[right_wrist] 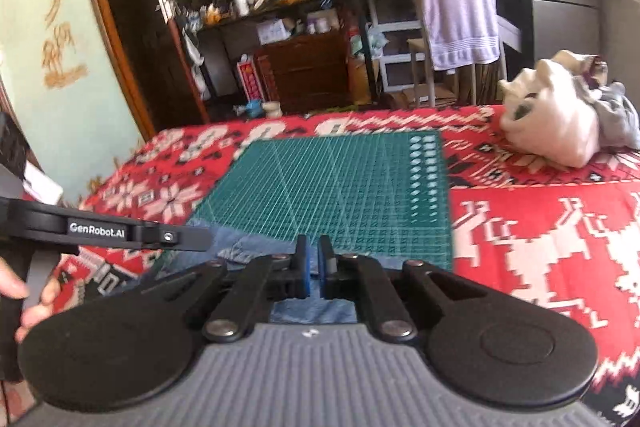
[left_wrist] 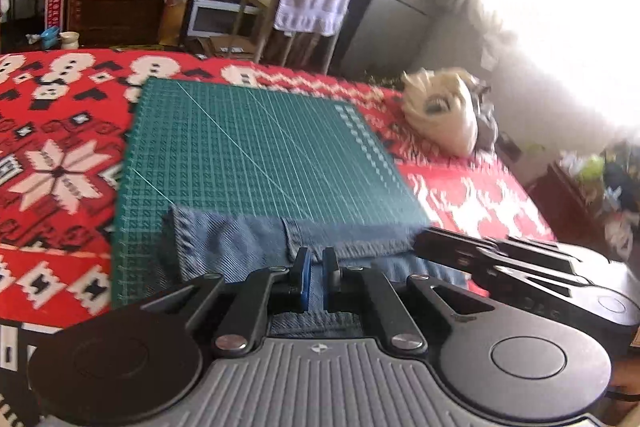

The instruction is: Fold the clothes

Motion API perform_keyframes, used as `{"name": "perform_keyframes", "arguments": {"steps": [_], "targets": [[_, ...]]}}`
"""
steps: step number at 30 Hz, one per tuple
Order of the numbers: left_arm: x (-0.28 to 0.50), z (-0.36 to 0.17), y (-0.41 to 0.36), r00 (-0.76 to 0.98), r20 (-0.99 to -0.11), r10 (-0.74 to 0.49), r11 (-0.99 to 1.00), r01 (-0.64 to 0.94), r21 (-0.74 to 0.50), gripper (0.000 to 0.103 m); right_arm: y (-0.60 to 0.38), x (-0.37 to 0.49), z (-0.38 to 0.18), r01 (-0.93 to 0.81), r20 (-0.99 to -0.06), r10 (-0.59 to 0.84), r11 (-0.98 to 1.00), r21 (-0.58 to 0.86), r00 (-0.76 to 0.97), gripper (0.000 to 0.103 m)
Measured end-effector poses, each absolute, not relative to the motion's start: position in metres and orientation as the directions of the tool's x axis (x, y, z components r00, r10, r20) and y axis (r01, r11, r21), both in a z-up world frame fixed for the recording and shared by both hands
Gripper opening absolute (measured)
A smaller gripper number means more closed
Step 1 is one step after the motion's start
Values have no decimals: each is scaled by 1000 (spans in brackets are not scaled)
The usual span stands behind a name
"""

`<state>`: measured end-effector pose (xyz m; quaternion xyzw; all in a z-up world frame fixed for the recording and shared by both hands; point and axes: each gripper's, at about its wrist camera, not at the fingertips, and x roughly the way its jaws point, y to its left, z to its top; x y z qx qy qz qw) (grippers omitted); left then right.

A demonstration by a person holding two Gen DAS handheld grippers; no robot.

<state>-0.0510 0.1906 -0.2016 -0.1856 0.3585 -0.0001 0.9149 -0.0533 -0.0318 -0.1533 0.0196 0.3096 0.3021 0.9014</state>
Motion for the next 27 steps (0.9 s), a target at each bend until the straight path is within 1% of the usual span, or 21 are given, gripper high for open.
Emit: {"name": "perform_keyframes", "arguments": {"steps": [6,9,13,15,17,20,24,27], "targets": [[-52,-217,187,731,-671,-127,931,-145,-335,5,-8,-50,-184,-530,-609,527,825,199,593,6],[-55,-220,184,740,-664,-112,936,-146,-321,7,-8,-55,-195,-547,-592,528,820,169,608,4],[-58,-220,170,752,-657,-54,966,-127,-226,7,-5,-61,-201,-567,-584,516,816,113,626,4],[-60,-222,167,759,-650,-38,969,-130,-208,7,-2,-65,-202,-576,-582,510,813,86,633,4],[-61,-223,168,764,-644,-37,966,-138,-220,7,0,-68,-203,-582,-583,503,811,62,638,4],[-61,-224,172,766,-640,-53,958,-140,-248,7,0,-68,-202,-584,-586,505,809,66,634,4],[-61,-224,173,767,-639,-61,956,-139,-257,7,-5,-74,-202,-604,-577,490,797,-6,653,4],[-61,-225,174,770,-634,-68,952,-139,-272,6,-20,-73,-203,-566,-577,474,824,23,665,3]]}}
